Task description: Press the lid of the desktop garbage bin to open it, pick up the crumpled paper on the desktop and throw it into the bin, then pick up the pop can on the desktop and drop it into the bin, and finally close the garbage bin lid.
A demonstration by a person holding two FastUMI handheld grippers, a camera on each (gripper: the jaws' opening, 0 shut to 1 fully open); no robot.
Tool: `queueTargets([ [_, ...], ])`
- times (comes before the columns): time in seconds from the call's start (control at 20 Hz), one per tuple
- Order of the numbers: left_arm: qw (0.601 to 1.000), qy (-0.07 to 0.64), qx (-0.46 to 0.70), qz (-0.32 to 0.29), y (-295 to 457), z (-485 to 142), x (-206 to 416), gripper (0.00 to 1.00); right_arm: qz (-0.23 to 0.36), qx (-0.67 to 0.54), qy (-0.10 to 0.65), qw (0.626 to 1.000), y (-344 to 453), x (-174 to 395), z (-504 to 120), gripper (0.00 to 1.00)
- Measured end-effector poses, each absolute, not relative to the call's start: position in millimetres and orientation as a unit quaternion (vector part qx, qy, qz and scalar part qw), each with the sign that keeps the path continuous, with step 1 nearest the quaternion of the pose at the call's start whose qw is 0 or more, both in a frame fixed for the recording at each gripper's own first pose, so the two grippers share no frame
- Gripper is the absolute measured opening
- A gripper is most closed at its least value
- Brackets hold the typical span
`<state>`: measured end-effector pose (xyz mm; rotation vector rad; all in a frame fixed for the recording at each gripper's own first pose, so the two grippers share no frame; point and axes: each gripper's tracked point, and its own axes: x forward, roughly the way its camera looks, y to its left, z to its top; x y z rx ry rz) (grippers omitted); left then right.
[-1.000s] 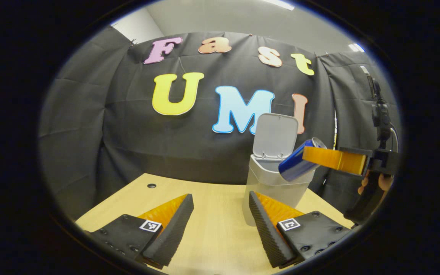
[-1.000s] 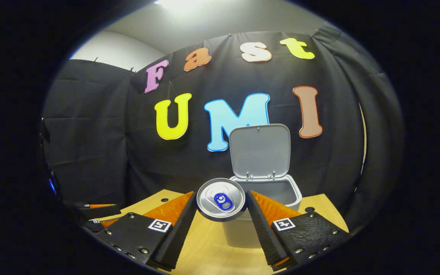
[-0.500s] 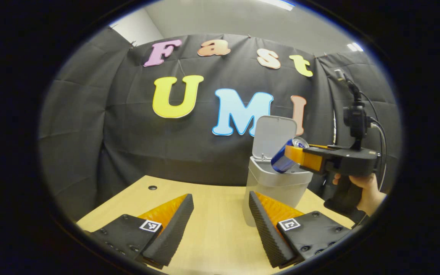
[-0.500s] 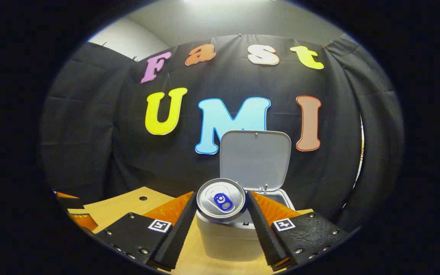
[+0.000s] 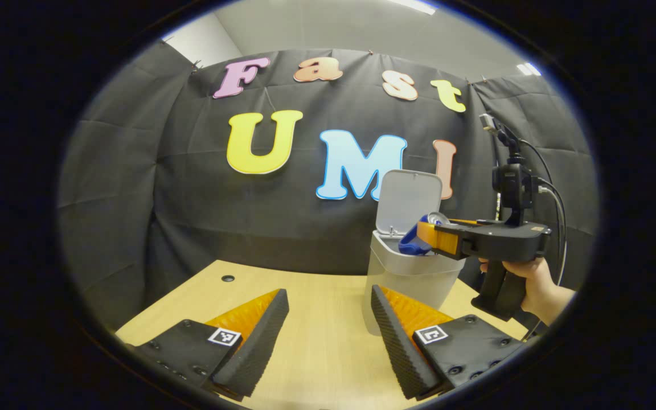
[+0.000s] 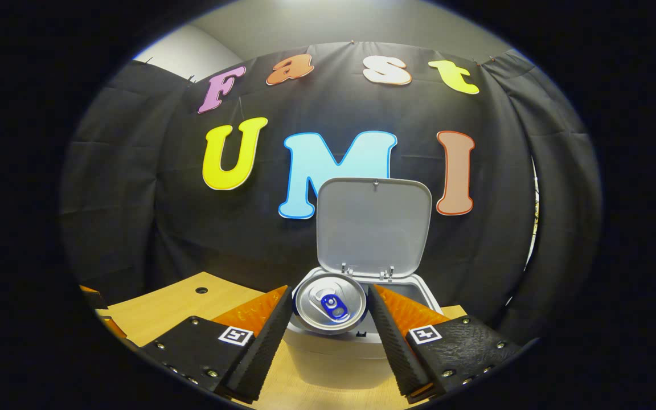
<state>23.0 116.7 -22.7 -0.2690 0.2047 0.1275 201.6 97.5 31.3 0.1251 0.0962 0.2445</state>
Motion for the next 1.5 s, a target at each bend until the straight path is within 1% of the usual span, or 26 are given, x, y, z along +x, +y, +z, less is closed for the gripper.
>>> queueTargets([
  [0.05, 0.984, 0.102, -0.135, 0.061, 115.5, -22.8, 23.5, 0.95, 0.124, 0.065, 0.05, 0.989, 97.6, 200.3, 31.4, 0.89],
  [0.1, 0.984, 0.102, -0.135, 0.06, 114.6, -21.6, 23.9, 0.95, 0.123, 0.067, 0.051, 0.989, 96.1, 201.3, 30.3, 0.92],
  [0.15, 0.984, 0.101, -0.135, 0.059, 113.6, -21.3, 24.1, 0.95, 0.122, 0.067, 0.051, 0.989, 95.0, 200.5, 31.2, 0.92],
  [0.55, 0.988, 0.092, -0.119, 0.039, 120.4, -14.1, 27.1, 0.96, 0.104, 0.065, 0.054, 0.991, 84.2, 197.9, 44.2, 0.92],
  [0.8, 0.993, 0.075, -0.088, 0.031, 138.6, -2.8, 31.4, 0.95, 0.067, 0.064, 0.048, 0.995, 67.0, 209.7, 67.5, 0.92],
  [0.95, 0.995, 0.059, -0.079, 0.025, 144.6, 6.6, 33.3, 0.96, 0.044, 0.068, 0.046, 0.996, 55.8, 222.9, 84.7, 0.92],
  [1.1, 0.995, 0.052, -0.081, 0.001, 139.7, 12.0, 37.7, 0.95, 0.011, 0.071, 0.048, 0.996, 43.6, 239.4, 97.7, 0.92],
  [1.2, 0.996, 0.042, -0.082, -0.016, 136.6, 17.2, 41.6, 0.95, 0.001, 0.07, 0.044, 0.997, 40.7, 249.0, 107.4, 0.92],
  [1.5, 0.995, 0.038, -0.095, -0.01, 148.5, 13.1, 58.8, 0.95, 0.004, 0.061, 0.025, 0.998, 45.5, 282.0, 139.1, 0.92],
])
